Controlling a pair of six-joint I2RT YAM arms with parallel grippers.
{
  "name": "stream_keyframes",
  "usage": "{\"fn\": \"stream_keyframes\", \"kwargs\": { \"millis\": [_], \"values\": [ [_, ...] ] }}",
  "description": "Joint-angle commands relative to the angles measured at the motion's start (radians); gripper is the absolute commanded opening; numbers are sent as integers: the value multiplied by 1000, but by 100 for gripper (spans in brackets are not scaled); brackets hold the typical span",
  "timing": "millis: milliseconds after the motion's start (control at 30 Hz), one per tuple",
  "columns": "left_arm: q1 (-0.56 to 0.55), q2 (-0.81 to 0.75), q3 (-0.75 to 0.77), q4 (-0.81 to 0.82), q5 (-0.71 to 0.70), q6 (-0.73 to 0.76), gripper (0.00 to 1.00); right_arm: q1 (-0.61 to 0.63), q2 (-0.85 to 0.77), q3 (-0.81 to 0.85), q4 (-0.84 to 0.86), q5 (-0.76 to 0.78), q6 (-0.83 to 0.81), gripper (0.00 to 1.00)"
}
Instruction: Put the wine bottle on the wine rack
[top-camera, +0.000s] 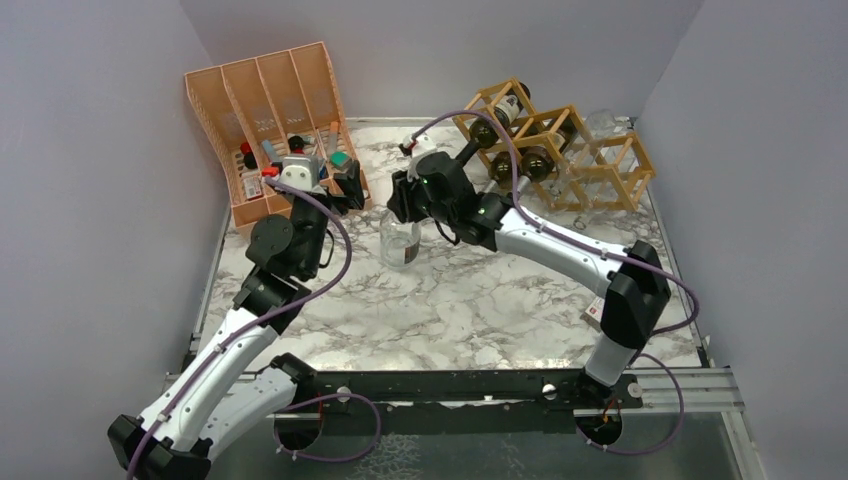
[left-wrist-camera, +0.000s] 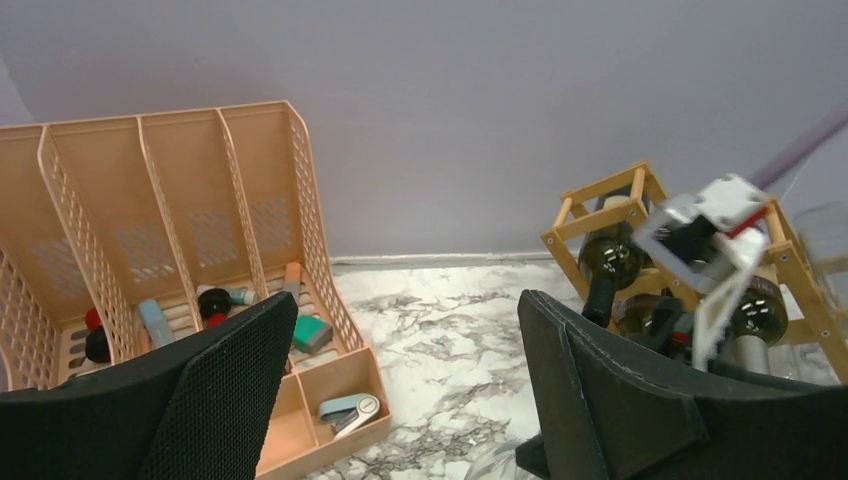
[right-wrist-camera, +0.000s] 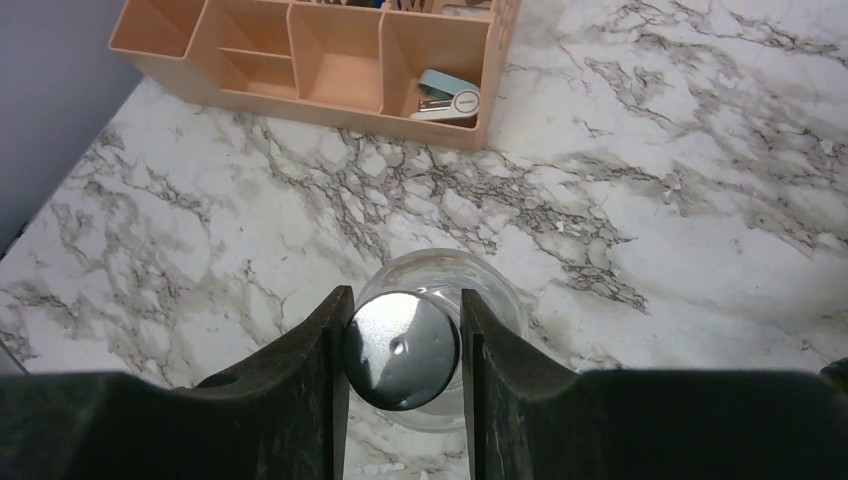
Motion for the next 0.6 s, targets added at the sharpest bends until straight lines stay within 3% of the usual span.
{"fn": "stream_keyframes", "kwargs": {
  "millis": [0, 133, 267, 567],
  "values": [
    [0, 37, 16, -20, 7, -28, 87, 8, -105, -186, 149, 96, 41, 9],
    [0, 90, 40, -43, 17, -43, 89, 7, -219, -405, 264, 131, 65, 2],
    [0, 165, 75, -78, 52, -64, 91, 8, -333, -608, 324, 136, 76, 1],
    [9, 325, 199, -212, 203, -101, 93, 8, -577, -862, 239, -11, 106, 1]
  ]
}}
